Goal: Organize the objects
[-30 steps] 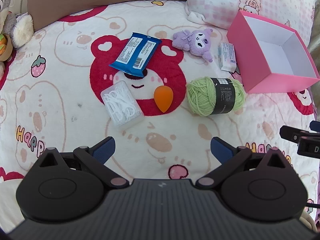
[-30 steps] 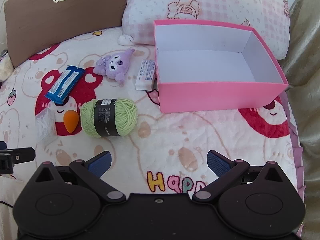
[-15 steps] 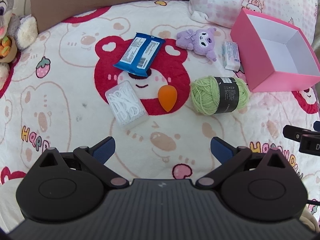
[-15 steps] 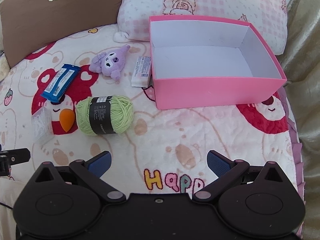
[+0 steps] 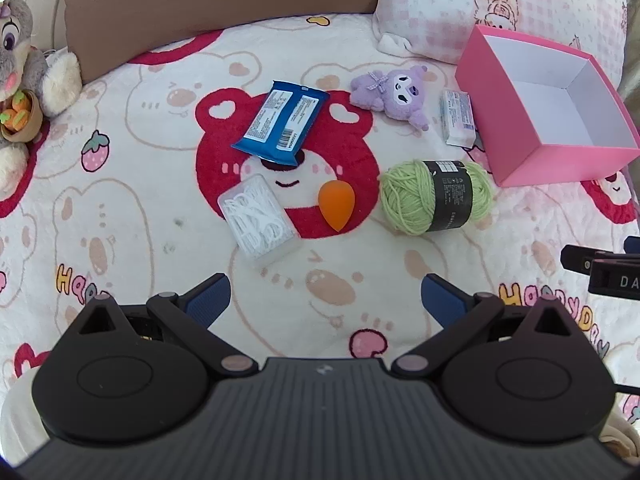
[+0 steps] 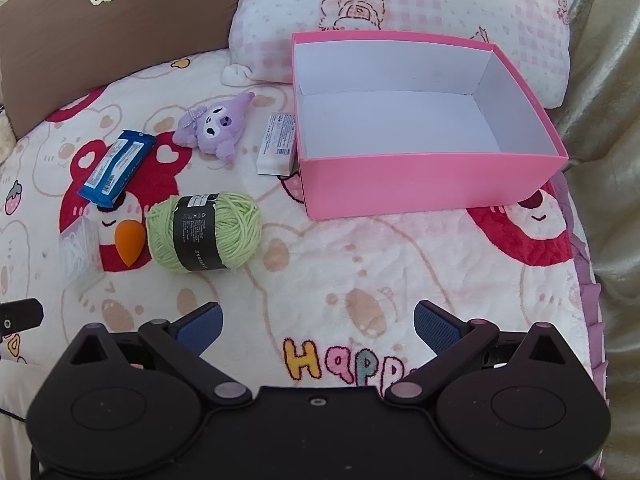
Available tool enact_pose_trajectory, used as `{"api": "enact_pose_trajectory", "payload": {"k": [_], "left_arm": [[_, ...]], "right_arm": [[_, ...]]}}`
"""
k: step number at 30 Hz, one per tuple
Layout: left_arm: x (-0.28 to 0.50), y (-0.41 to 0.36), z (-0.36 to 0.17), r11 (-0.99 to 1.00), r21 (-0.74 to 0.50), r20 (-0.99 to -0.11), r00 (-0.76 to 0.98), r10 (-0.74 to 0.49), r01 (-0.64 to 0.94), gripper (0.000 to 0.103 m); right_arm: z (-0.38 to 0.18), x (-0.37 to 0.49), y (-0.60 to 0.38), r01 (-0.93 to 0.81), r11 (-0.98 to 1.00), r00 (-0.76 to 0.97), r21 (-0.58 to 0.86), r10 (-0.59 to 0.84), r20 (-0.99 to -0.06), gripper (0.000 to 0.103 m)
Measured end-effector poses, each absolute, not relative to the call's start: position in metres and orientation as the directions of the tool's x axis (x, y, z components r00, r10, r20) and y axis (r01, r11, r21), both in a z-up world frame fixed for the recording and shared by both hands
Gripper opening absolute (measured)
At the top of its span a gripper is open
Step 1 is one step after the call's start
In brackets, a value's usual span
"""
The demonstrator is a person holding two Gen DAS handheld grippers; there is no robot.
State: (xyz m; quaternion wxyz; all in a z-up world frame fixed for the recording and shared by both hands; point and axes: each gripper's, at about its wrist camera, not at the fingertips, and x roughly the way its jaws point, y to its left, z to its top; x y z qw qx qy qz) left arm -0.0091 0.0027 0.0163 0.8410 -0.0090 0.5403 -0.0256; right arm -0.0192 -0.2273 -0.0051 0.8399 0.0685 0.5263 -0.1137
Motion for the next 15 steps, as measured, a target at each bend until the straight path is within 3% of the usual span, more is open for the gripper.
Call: {"api": "enact_pose_trajectory", "payload": {"k": [15], "left_arm": [[-0.0128,0.0031,0.0203,0.995,-0.09,-0.906,0.413,-0.096,0.034,0.103]], "right_arm": [[-0.0059,-0.019,-0.2291,0.27,0.963,0.417,-0.003,-0.12,-0.901,0.103]]}}
